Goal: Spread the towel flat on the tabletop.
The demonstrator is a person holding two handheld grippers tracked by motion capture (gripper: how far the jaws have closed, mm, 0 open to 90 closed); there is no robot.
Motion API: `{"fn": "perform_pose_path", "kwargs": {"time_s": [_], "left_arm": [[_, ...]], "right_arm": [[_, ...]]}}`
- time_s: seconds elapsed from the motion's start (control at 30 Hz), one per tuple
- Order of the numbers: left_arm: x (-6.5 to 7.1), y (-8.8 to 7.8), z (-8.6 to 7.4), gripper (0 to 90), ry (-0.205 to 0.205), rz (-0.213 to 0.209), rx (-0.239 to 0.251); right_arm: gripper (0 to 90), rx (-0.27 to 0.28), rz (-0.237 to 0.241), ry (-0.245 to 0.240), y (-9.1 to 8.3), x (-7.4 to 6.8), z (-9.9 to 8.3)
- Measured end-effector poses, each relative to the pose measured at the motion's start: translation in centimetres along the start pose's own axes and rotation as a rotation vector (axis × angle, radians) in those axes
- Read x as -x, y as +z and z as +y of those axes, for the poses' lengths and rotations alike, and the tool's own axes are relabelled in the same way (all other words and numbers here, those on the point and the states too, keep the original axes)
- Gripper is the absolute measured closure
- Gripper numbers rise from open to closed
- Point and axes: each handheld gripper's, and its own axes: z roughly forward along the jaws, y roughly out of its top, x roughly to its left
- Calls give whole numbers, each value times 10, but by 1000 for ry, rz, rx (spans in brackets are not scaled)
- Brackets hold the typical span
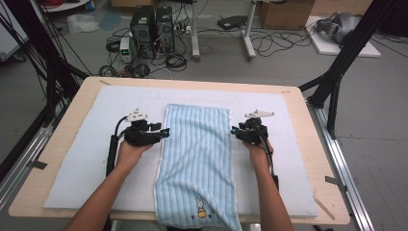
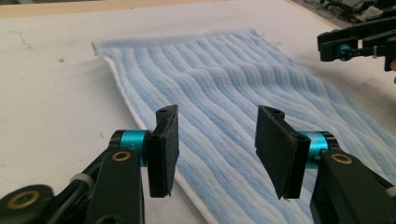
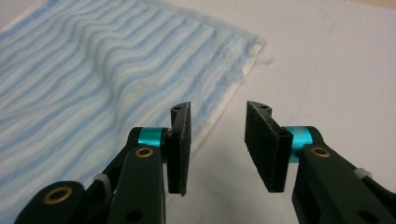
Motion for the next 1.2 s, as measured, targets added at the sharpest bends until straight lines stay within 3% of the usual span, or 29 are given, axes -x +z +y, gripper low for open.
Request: {"fn": "perform_pose_path", "kwargs": {"time_s": [0.1,0.17,0.2,0.23,0.37,0.47,0.67,0.8,0.83,0.87,0.9,0.93,1.0,1.07,1.13,1.2], "left_arm": [[-6,8,5,491,-7,16,-19],[-11,14,8,488,-18,32,-28],[-14,16,10,488,-24,41,-38],[-17,18,11,488,-33,57,-24],[-34,34,17,487,-59,98,-64],[-40,50,22,484,-59,116,-92],[-46,75,29,485,-45,169,-128],[-47,89,25,495,-30,186,-168],[-44,90,25,513,-8,213,-166],[-44,90,25,585,24,238,-168],[-45,90,25,685,37,233,-165],[-46,90,26,886,37,230,-169],[-48,93,30,882,38,243,-183],[-51,96,34,884,45,280,-179],[-56,98,37,884,24,312,-173],[-62,99,39,883,4,308,-170]], "right_arm": [[613,-30,-12,-7,23,-1,8],[753,-73,-24,-39,37,-1,10],[852,-57,-25,-45,39,0,10],[860,-56,-45,-59,41,0,11],[845,-36,-125,-43,45,-1,13],[752,-25,-93,-27,41,1,13],[734,38,-70,-5,20,12,17],[725,33,-61,33,18,21,14],[725,31,-59,36,19,22,13],[722,31,-54,40,20,23,13],[721,36,-41,42,22,23,12],[720,31,-37,40,25,22,12],[707,9,-29,37,34,20,11],[670,-21,-27,51,42,17,12],[667,-9,-33,51,46,15,16],[667,4,-46,55,46,12,20]]}}
